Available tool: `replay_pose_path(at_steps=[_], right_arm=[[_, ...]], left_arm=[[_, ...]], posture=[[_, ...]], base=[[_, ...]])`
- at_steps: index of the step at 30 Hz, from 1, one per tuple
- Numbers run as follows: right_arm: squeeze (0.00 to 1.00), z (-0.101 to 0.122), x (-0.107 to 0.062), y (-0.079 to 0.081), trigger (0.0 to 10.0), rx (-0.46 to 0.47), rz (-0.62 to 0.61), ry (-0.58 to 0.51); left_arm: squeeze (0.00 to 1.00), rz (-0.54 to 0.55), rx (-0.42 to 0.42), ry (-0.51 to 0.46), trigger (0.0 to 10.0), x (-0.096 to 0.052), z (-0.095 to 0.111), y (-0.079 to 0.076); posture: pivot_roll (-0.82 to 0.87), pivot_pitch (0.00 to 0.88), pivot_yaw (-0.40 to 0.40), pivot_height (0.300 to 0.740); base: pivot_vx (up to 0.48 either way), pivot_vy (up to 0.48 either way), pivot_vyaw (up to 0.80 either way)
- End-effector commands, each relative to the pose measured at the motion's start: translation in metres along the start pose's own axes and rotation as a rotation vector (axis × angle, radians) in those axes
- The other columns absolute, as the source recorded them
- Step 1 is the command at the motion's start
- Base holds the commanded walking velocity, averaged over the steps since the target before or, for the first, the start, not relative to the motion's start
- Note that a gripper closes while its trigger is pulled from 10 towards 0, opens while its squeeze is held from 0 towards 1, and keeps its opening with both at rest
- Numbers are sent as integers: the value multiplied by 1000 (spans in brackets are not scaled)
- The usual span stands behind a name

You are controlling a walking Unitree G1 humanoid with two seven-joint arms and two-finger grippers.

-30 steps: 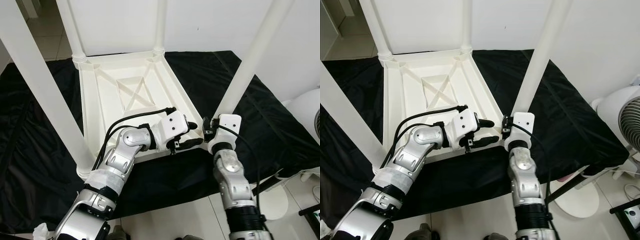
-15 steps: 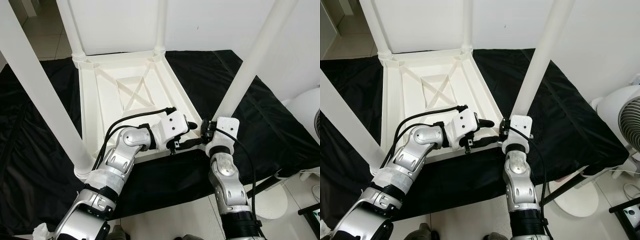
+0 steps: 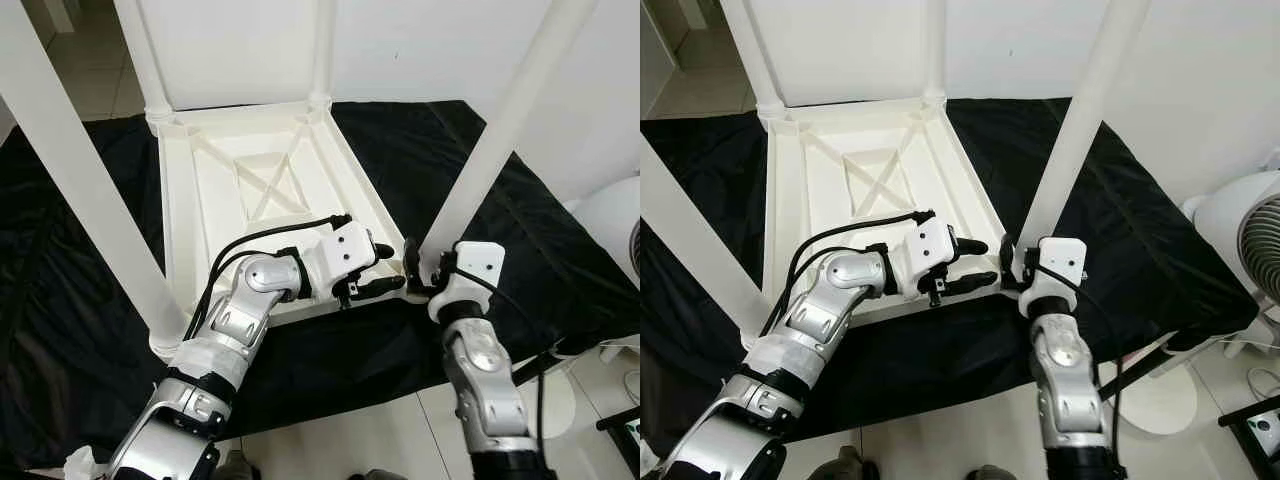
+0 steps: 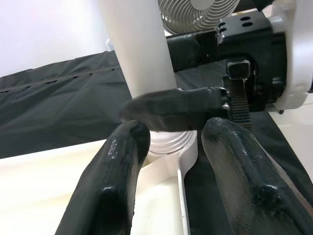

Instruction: Building children table

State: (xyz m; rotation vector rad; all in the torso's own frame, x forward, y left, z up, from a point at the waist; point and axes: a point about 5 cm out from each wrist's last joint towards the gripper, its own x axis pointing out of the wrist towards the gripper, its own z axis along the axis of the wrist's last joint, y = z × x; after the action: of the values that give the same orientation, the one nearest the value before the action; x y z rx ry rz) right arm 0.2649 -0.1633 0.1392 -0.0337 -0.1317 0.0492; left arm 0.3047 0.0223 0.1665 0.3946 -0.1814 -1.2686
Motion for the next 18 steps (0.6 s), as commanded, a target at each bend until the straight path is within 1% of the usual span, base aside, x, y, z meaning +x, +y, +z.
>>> replay_pose_path(at_steps=[1,2,3,5,6,8,11,14,15,16,17,18], right_arm=[[0,0,-2,-4,10000,-13,82,1],[0,-2,-1,-9,10000,-36,124,1],[0,-2,-1,-9,10000,-36,124,1],[0,-3,2,-15,10000,-62,198,8],[0,-3,2,-15,10000,-62,198,8],[0,-4,10,-20,10000,-81,251,19],[0,-5,14,-24,10000,-89,279,28],[0,-5,17,-26,10000,-89,287,35],[0,-6,23,-26,10000,-93,329,48],[0,-6,23,-26,10000,-93,329,48],[0,-6,29,-26,10000,-95,360,61],[0,-6,29,-26,10000,-95,360,61]], left_arm=[[0,86,1,6,10000,0,-1,4],[0,86,1,6,10000,0,-1,4],[0,86,1,6,10000,0,-1,4],[0,87,2,8,10000,0,-1,5],[0,87,2,8,10000,0,-1,5],[0,88,2,8,10000,0,-1,6],[0,89,2,8,10000,0,-1,7],[0,89,3,8,10000,1,0,7],[0,91,3,6,10000,0,0,8],[0,91,3,6,10000,0,0,8],[0,92,3,7,10000,0,0,9],[0,92,3,7,10000,0,0,9]], posture=[[-22,0,-23,740],[-24,0,-17,740],[-24,0,-17,740],[-28,0,-11,740],[-28,0,-11,740],[-28,0,-9,740],[-28,0,-5,740],[-28,0,-5,740],[-27,0,-6,740],[-27,0,-6,740],[-28,0,-4,740],[-28,0,-4,740]], base=[[0,0,0],[0,0,0],[0,0,0],[0,0,0],[0,0,0],[0,0,0],[0,0,0],[0,0,0],[0,0,0],[0,0,0],[0,0,0],[0,0,0]])
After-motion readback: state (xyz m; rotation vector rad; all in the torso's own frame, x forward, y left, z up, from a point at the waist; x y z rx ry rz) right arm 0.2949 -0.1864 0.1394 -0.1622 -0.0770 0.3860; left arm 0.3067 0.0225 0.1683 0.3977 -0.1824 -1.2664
